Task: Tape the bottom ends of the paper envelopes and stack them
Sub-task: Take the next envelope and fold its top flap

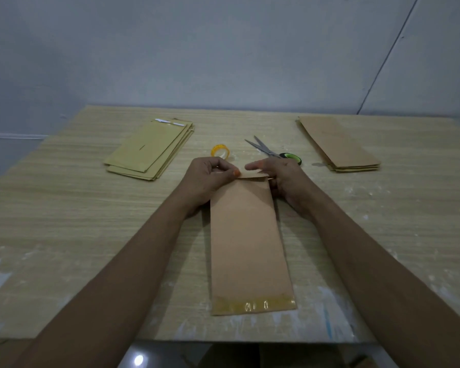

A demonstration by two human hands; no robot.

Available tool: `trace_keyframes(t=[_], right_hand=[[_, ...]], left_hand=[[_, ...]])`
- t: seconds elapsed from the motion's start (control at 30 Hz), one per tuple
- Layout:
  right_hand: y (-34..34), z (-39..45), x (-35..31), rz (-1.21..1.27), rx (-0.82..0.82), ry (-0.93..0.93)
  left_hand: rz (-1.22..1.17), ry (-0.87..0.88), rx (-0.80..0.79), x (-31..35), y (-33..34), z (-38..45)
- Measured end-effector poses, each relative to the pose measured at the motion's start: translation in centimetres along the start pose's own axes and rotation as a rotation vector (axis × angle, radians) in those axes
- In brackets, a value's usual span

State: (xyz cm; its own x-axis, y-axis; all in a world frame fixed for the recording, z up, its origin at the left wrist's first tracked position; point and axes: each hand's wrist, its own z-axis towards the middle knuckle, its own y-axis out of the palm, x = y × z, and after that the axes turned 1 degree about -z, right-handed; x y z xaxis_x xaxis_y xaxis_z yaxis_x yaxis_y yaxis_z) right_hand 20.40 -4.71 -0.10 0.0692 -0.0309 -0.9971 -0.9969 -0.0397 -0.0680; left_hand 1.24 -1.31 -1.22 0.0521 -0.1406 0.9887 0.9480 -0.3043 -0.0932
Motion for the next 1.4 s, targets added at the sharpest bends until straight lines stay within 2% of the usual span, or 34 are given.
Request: trace_keyframes(t=[0.13,0.4,0.63,0.73,1.0,1.1,1.27,1.4], right_hand=[[0.1,0.2,0.7,-0.137,0.07,-0.101],[0.1,0.5,1.2,-0.147,0.071,-0.151],[0.9,0.6,1.5,-0.259,0.071,-0.229],[0.9,0.5,1.5,-0.321,0.056,-0.261],[0.7,0.6,1.6,-0.43,0.022,-0.311],[0.6,0.7,1.5,-0.389,0.05,-0.279],[0.2,0.5,1.1,-0.147,-0.04,-0.1],[-0.1,0.4,1.0,-0.141,-0.046,-0.091]], left_hand=[[0.0,0.005,-0.008,-0.1,0.0,0.1],[-0.067,-0.058,-0.052,-0.1,-0.1,0.1],[-0.099,-0.089,-0.064,0.1,-0.5,0.0],[-0.075,-0.112,-0.126,0.2,-0.9,-0.1],[0.191,0.08,-0.173,0.1,-1.2,-0.2],[0.216,0.11,-0.161,0.0,-1.5,-0.2],[0.068,-0.01,-0.186,0.1,-2.6,0.0],[0.042,-0.038,-0.215,0.4,-3.4,0.1]])
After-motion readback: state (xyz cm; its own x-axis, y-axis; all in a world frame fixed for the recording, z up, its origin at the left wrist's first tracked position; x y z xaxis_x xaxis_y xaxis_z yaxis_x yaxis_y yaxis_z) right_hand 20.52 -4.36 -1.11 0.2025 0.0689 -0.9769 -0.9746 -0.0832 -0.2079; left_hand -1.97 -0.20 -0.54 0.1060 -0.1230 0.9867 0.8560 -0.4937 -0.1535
